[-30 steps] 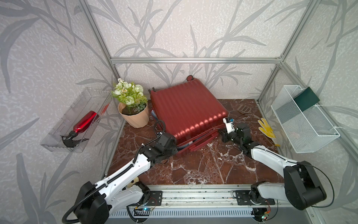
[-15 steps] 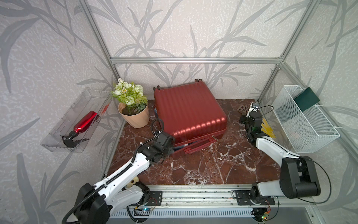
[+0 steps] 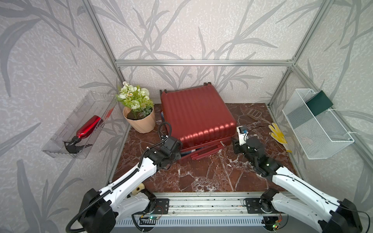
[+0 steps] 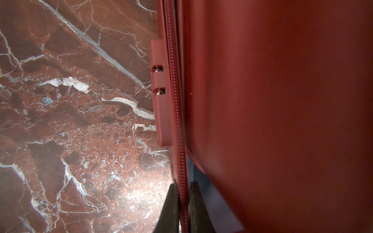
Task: Open the suitcase zippers
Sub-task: Unzip the zipper on the suitcase.
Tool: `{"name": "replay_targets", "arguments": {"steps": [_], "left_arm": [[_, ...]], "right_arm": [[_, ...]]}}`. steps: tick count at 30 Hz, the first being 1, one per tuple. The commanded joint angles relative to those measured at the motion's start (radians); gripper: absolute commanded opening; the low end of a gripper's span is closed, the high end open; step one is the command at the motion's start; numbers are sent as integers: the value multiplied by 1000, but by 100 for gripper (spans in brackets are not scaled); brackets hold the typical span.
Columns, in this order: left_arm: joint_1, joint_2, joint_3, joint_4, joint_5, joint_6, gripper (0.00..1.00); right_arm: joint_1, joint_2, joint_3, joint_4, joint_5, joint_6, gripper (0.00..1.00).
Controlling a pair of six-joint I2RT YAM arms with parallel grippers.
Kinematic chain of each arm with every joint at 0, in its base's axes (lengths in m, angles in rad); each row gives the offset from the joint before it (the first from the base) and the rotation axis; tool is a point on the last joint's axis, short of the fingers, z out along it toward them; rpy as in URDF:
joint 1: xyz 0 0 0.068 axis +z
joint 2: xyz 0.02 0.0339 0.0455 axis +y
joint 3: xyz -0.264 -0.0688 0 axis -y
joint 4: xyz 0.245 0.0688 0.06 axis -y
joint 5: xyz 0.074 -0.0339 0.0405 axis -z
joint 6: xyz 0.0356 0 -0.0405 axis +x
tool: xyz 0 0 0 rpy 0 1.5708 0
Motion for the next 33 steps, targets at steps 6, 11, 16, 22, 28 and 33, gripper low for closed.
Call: {"name": "replay_targets", "arguments": {"steps": [6,11,16,22,28,33], "left_arm": [[20,4,-22,-39,-58,68,0],[26,5,-25,-30,-42,66,0],[31,1,-38,-20,-36,62,0],[36,-5,-54,-7,-29,48,0],[37,-4,-66,4,-15,49,0],[42,-14,-58,-17,-39,52,0]], "right_arm": [[98,150,89,-123,-34,-96,46],[122,148,73,-78,-29,-115,47],[133,207,67,-22,10,-128,46],[156,345,26,204,169,-129,44],[183,449,-52,511,299,-202,16],[187,400,-77,542,303,-235,0]]}}
